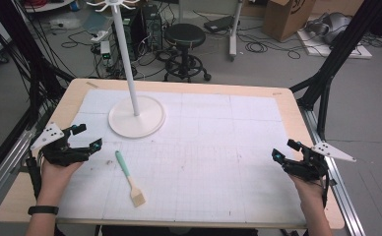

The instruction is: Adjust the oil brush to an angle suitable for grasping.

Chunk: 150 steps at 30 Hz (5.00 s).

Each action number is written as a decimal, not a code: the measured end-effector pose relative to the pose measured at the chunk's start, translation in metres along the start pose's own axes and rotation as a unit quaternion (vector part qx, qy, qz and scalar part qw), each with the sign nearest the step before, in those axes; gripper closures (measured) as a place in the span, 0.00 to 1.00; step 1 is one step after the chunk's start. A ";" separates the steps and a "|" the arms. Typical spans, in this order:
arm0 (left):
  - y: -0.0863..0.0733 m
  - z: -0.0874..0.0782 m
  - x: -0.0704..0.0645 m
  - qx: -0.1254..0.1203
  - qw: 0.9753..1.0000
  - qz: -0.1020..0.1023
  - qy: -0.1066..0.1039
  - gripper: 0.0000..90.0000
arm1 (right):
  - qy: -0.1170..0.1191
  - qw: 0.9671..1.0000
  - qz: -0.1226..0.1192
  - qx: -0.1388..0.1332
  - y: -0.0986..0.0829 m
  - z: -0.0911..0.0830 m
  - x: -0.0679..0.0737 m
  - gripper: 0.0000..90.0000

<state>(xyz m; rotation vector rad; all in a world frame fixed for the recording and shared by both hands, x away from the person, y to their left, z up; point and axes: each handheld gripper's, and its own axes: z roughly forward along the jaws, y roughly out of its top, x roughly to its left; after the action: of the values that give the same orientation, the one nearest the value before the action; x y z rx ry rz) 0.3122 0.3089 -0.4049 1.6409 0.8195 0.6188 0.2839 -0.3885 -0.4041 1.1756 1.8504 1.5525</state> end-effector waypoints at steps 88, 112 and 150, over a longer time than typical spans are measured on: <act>-0.015 0.127 -0.081 0.239 0.969 0.035 -0.060 1.00 | -0.009 1.000 -0.010 0.025 -0.001 0.008 0.002 0.17; 0.011 0.123 -0.101 0.197 0.974 0.063 -0.093 1.00 | -0.010 0.999 -0.019 0.040 -0.003 0.011 0.004 0.17; 0.003 -0.005 -0.026 0.015 0.999 -0.018 0.042 0.15 | -0.023 0.998 -0.015 0.051 -0.008 0.012 0.002 0.17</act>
<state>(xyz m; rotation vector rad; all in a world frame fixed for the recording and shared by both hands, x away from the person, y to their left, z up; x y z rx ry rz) 0.2927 0.2907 -0.3997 1.6317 0.9212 0.6562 0.2897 -0.3797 -0.4150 1.2124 1.9266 1.4181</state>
